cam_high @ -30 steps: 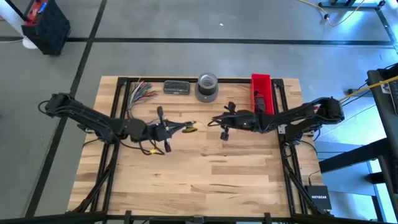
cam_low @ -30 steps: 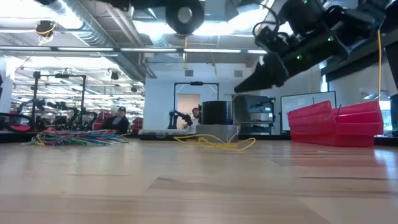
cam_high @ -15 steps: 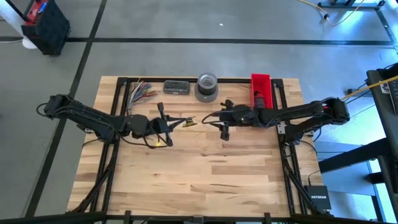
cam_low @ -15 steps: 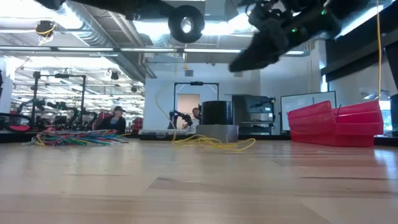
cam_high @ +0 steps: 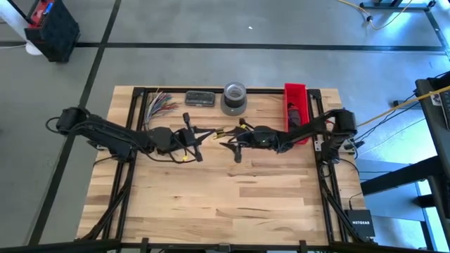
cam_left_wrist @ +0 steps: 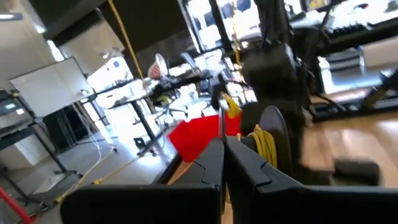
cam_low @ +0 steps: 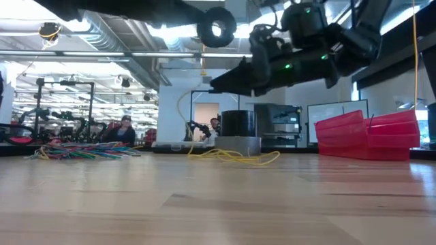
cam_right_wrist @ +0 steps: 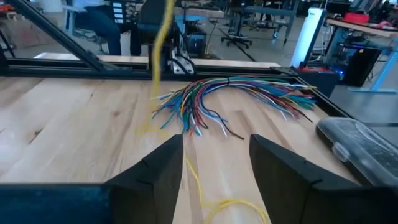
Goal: Coil cords
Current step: Uncoil the yellow wire from the black spool
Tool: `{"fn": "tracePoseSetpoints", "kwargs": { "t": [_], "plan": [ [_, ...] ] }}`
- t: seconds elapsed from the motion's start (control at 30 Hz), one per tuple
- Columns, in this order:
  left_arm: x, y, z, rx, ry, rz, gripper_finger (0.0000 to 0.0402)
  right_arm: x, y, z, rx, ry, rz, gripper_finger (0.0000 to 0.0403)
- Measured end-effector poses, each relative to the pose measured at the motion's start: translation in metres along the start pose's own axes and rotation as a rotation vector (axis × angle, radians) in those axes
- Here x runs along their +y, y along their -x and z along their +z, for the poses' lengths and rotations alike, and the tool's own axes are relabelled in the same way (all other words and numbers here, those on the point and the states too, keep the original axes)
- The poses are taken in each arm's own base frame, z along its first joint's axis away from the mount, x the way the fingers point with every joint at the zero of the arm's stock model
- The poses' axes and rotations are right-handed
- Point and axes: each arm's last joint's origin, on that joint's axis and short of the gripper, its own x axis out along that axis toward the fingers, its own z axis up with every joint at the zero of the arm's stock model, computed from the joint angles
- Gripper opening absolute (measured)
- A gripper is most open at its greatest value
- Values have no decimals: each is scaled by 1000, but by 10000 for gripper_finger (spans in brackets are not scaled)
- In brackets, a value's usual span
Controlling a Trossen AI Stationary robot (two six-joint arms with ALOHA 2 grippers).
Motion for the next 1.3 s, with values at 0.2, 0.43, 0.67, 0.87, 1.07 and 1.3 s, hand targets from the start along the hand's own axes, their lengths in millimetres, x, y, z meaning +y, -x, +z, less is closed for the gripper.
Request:
{"fn": "tracePoseSetpoints", "kwargs": {
  "t": [0.2,0.43,0.67,0.87,1.07,1.3],
  "plan": [
    [-6,-9,-7,-1,-10,84,0,1,-17,-6,-23,-19,-25,188],
    [-12,-17,-16,3,-34,164,0,3,-20,-10,-19,4,-58,188],
    [-15,-11,-13,65,-170,247,0,8,-12,-2,102,163,-154,188],
    [-18,-8,-10,64,-183,257,0,14,-5,3,166,207,-184,188],
    [-15,-11,-12,61,-158,240,0,22,-11,5,74,82,37,188],
    [-17,-12,-11,10,-143,155,0,24,-24,7,46,16,41,188]
  ]
}}
